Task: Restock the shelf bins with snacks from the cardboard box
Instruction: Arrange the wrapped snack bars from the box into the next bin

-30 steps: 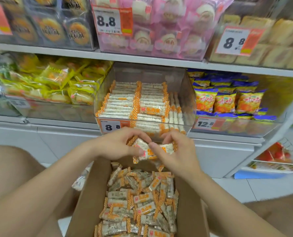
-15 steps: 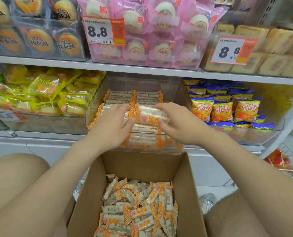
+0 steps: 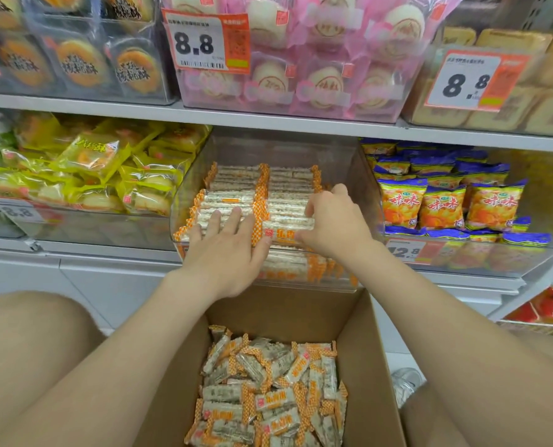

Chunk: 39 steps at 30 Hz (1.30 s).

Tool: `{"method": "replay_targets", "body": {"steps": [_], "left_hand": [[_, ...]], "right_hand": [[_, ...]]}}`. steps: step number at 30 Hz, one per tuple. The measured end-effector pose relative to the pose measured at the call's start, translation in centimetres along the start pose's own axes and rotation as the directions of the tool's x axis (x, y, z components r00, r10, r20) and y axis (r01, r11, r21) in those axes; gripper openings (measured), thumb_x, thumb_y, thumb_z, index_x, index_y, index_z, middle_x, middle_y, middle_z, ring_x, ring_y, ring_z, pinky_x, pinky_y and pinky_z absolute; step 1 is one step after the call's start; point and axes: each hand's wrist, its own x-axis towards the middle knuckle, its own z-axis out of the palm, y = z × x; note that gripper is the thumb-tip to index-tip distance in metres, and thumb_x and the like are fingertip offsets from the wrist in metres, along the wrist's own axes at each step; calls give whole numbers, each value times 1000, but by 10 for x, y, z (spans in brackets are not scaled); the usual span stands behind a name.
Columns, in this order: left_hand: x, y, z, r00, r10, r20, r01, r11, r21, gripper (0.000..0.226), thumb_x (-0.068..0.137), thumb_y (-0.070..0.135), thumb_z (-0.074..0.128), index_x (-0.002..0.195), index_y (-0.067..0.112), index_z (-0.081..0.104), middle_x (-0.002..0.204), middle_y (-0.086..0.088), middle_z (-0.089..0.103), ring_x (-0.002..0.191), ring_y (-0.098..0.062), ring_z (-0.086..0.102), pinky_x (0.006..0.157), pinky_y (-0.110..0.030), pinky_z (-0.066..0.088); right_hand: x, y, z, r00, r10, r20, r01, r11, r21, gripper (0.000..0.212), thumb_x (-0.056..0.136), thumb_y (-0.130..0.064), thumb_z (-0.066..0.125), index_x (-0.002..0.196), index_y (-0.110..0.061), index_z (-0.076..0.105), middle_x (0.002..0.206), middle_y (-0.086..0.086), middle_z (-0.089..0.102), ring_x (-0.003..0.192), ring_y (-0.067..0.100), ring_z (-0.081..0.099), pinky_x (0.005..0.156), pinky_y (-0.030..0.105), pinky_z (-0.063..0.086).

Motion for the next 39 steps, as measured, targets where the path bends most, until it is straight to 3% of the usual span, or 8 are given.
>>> {"method": "replay_targets", "body": {"steps": [11, 18, 22, 25, 27, 30, 33, 39], "left_hand": [[-2, -2, 4, 999, 31, -25, -31, 999, -11, 59, 106, 63, 6, 164, 50, 4, 176, -3, 0, 161, -38, -3, 125, -64, 2], [-7, -2, 9, 985, 21, -169, -34, 997, -75, 60, 107, 62, 20, 163, 38, 25, 173, -7, 20, 160, -36, 13, 124, -60, 13], [-21, 0, 15, 820, 65, -568, -162, 979, -123, 32, 101, 36, 55, 128, 19, 59, 130, -7, 54, 123, -32, 51, 101, -48, 44], [-44, 10, 14, 697, 110, -708, -308, 938, -157, 6, 91, 23, 63, 91, 19, 58, 86, 4, 55, 84, -22, 52, 73, -39, 44], [-60, 17, 24, 801, 156, -578, -328, 922, -205, 13, 91, 33, 59, 82, 25, 56, 70, 10, 57, 69, -19, 56, 61, -38, 44], [-73, 18, 62, 951, 310, 9, -303, 936, -177, 22, 97, 37, 52, 79, 24, 55, 71, 7, 58, 69, -24, 62, 57, -36, 49], [-75, 11, 118, 771, 320, 550, -308, 944, -117, 24, 98, 22, 52, 77, 13, 59, 73, -2, 58, 69, -26, 56, 60, -37, 46], [-83, -20, 223, 618, 140, 774, -142, 988, -65, 16, 101, 20, 53, 90, 17, 64, 106, -9, 72, 91, -31, 66, 80, -43, 56]], "right_hand": [[-2, -5, 4, 996, -28, 84, 21, 997, 81, 29, 96, -16, 62, 122, -5, 56, 113, 17, 61, 104, 35, 63, 70, 37, 51], [-13, 3, 4, 997, -65, -52, 60, 994, -95, 51, 95, -40, 74, 134, -10, 59, 128, 17, 57, 117, 39, 55, 96, 48, 53], [-29, 6, -3, 972, -169, -162, 139, 974, -177, 48, 97, -45, 69, 131, -12, 61, 118, 13, 65, 109, 34, 57, 90, 45, 53], [-54, -3, -7, 903, -331, -274, 302, 942, -144, 22, 98, -27, 57, 111, -12, 67, 102, 10, 67, 97, 32, 58, 82, 45, 51], [-81, -13, -5, 879, -403, -255, 397, 915, -75, 15, 88, -22, 55, 96, -14, 64, 89, 8, 64, 88, 33, 58, 72, 43, 48], [-124, -19, 21, 904, -384, 191, 410, 904, -124, 9, 90, -24, 54, 94, -17, 57, 88, 6, 62, 86, 32, 60, 64, 37, 40], [-153, -2, 73, 756, -249, 606, 381, 919, -97, 10, 93, -16, 53, 84, -16, 51, 80, 4, 51, 78, 34, 59, 61, 36, 45], [-168, 46, 184, 507, -153, 848, 254, 967, 23, 26, 96, -11, 52, 102, 1, 75, 101, 21, 74, 95, 38, 69, 82, 52, 61]]}}
